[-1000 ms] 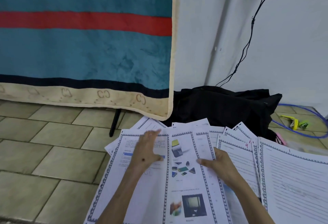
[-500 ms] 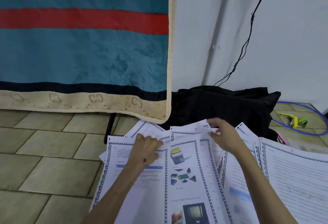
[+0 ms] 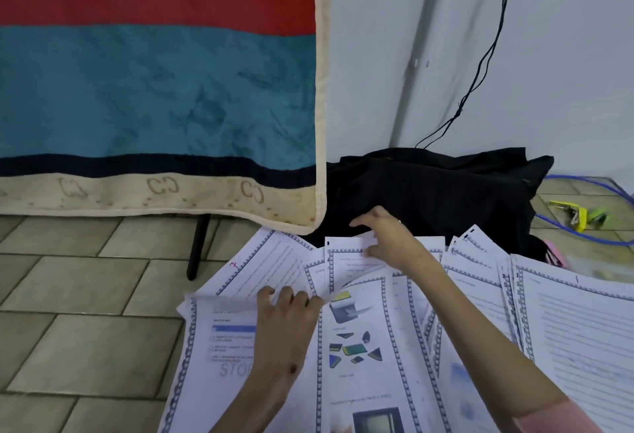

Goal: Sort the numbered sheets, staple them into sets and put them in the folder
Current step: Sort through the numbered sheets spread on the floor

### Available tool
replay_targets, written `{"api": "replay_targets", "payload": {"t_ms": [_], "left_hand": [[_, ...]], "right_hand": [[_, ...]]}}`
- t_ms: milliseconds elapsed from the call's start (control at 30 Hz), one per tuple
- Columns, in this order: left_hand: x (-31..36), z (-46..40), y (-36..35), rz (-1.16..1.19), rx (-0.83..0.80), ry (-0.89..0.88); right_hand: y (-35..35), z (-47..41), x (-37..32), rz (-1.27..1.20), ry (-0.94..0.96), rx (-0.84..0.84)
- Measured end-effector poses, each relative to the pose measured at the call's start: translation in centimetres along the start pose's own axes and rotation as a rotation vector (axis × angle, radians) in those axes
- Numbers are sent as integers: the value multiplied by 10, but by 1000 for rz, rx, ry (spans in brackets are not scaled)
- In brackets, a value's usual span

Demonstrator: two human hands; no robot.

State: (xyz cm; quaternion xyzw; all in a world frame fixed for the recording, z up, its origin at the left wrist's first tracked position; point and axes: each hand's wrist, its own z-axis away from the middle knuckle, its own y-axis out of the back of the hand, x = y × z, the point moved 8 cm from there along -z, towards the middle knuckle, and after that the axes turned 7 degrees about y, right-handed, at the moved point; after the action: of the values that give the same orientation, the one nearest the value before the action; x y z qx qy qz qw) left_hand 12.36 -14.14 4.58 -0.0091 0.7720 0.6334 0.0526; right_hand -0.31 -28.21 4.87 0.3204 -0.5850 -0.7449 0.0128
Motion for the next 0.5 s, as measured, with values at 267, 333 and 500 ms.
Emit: {"api": "replay_targets", "payload": {"t_ms": [267, 333, 500], "left_hand": [[-8, -21, 9, 74, -24, 25], [-2, -22, 7, 96, -47, -46], [13, -17, 4, 144, -50, -131]], "right_hand": [[10, 84, -26, -135, 117, -125], [0, 92, -23, -164, 73, -184], [9, 55, -9, -200, -27, -134]]}}
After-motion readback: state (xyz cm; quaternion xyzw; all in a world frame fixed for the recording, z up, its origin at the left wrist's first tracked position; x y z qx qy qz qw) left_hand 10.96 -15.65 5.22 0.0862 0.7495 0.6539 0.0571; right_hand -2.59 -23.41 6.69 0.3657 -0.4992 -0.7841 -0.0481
